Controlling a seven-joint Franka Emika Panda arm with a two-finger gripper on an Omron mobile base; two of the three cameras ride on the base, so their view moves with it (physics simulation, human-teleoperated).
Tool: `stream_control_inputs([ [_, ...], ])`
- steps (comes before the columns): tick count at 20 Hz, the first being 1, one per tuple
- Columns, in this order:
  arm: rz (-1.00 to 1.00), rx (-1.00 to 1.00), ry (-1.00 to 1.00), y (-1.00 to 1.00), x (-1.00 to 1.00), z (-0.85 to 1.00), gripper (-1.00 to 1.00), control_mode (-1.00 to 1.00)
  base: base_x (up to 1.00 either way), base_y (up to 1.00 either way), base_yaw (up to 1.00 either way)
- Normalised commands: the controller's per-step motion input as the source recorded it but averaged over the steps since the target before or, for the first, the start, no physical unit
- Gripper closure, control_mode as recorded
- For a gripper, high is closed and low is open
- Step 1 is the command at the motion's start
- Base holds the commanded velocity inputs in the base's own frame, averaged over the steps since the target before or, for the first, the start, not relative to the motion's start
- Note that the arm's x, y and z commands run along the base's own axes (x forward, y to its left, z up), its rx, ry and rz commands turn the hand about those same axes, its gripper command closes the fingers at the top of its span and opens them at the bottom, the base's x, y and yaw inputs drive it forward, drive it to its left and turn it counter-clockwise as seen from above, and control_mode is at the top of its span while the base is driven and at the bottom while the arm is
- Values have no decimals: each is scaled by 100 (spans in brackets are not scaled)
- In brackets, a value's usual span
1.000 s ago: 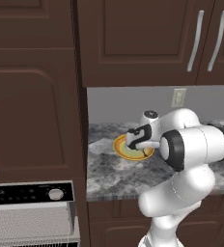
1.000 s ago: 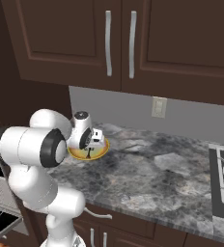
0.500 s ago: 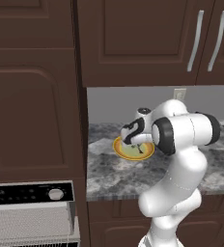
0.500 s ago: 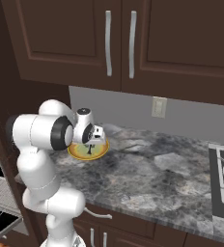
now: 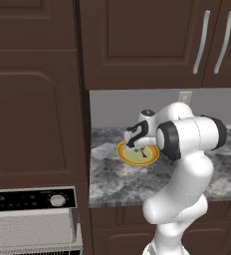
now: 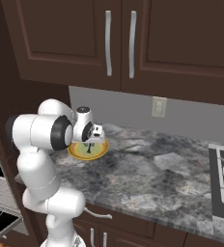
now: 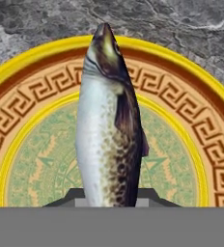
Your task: Take the fish from the oven and place it on the plate on the counter.
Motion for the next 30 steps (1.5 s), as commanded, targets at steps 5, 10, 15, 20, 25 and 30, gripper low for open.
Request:
stream_control_inputs([
  [5,0,0,-6,0,-10,0,-100,-100,0,0,0],
  [10,0,0,-5,0,-8,4,-100,-100,0,0,0],
  [15,0,0,-10,0,-48,15,-100,-100,0,0,0],
  [20,0,0,-21,0,-100,42,-100,-100,0,0,0],
  [25,0,0,-20,-3,-83,97,-100,-100,0,0,0],
  [30,0,1,-4,-15,-55,100,-100,-100,0,0,0],
])
